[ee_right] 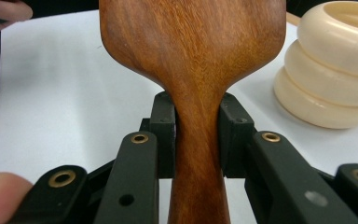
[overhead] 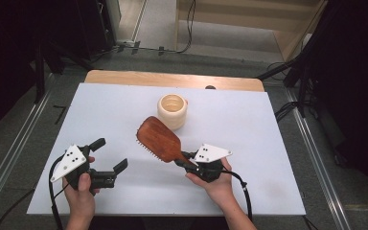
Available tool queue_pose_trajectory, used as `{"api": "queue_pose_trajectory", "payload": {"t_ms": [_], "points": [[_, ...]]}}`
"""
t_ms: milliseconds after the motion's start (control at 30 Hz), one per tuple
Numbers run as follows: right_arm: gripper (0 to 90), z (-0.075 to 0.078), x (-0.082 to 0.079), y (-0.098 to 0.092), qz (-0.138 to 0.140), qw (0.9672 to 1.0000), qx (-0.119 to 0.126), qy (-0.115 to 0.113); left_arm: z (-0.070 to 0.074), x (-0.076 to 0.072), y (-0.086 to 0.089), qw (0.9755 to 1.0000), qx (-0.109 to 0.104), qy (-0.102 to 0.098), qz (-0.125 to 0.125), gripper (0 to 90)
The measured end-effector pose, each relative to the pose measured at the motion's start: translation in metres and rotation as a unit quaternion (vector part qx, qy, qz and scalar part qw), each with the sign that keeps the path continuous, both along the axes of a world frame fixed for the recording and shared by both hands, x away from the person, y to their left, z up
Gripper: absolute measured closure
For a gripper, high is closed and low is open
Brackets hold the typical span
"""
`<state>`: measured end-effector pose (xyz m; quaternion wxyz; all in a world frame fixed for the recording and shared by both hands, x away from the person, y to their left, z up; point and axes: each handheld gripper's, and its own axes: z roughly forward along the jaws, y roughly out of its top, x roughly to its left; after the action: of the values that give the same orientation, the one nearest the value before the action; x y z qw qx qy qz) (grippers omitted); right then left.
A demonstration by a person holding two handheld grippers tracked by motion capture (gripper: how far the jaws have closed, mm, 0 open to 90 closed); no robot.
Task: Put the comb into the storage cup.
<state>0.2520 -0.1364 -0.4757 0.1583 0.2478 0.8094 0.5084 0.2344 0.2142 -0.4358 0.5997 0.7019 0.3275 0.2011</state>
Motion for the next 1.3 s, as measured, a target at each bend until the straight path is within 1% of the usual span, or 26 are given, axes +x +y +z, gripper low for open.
{"api": "queue_pose_trajectory", "payload": {"t_ms": [167,267,300,400,500,567,633,733,767,900,967,1100,1133,1200,1300], "points": [[69.7,-0.004,-0.001,-0.006,-0.009,0.9998,0.018,-0.005,0.002,0.008,-0.012,0.9999,-0.006,0.004,-0.013,0.0],[69.7,-0.005,-0.001,-0.008,-0.012,0.9997,0.018,-0.009,0.004,0.012,-0.021,0.9996,-0.013,0.006,-0.023,0.0],[69.7,-0.005,-0.002,-0.009,-0.014,0.9997,0.02,-0.009,0.004,0.013,-0.024,0.9995,-0.017,0.006,-0.027,0.0],[69.7,-0.005,-0.003,-0.011,-0.021,0.9993,0.03,-0.012,0.004,0.016,-0.033,0.9991,-0.023,0.007,-0.036,0.0],[69.7,-0.005,-0.004,-0.013,-0.026,0.999,0.032,-0.017,0.005,0.019,-0.042,0.9985,-0.029,0.009,-0.045,0.0],[69.7,-0.005,-0.005,-0.013,-0.029,0.9987,0.036,-0.02,0.005,0.021,-0.048,0.9982,-0.03,0.009,-0.052,0.0],[69.7,-0.004,-0.006,-0.014,-0.031,0.9985,0.038,-0.022,0.005,0.022,-0.054,0.9982,-0.025,0.008,-0.054,0.0],[69.7,-0.004,-0.006,-0.014,-0.033,0.9982,0.043,-0.026,0.006,0.024,-0.061,0.9976,-0.031,0.008,-0.061,0.0],[69.7,-0.004,-0.007,-0.014,-0.034,0.9981,0.044,-0.027,0.006,0.025,-0.063,0.9976,-0.032,0.007,-0.06,0.0],[69.7,-0.005,-0.008,-0.013,-0.037,0.9978,0.046,-0.032,0.006,0.027,-0.072,0.9969,-0.033,0.009,-0.07,0.0],[69.7,-0.005,-0.008,-0.012,-0.037,0.9978,0.046,-0.031,0.005,0.028,-0.077,0.9964,-0.034,0.009,-0.077,0.0],[69.7,-0.006,-0.009,-0.01,-0.035,0.9978,0.046,-0.032,0.003,0.03,-0.086,0.9962,-0.036,0.012,-0.078,0.0],[69.7,-0.006,-0.009,-0.01,-0.035,0.9977,0.046,-0.035,0.003,0.03,-0.088,0.9963,-0.034,0.014,-0.078,0.0],[69.7,-0.006,-0.01,-0.009,-0.036,0.9976,0.048,-0.035,0.002,0.032,-0.092,0.9961,-0.036,0.021,-0.078,0.0],[69.7,-0.006,-0.01,-0.007,-0.035,0.9975,0.05,-0.035,0.004,0.033,-0.097,0.9964,-0.034,0.024,-0.074,0.0]]}}
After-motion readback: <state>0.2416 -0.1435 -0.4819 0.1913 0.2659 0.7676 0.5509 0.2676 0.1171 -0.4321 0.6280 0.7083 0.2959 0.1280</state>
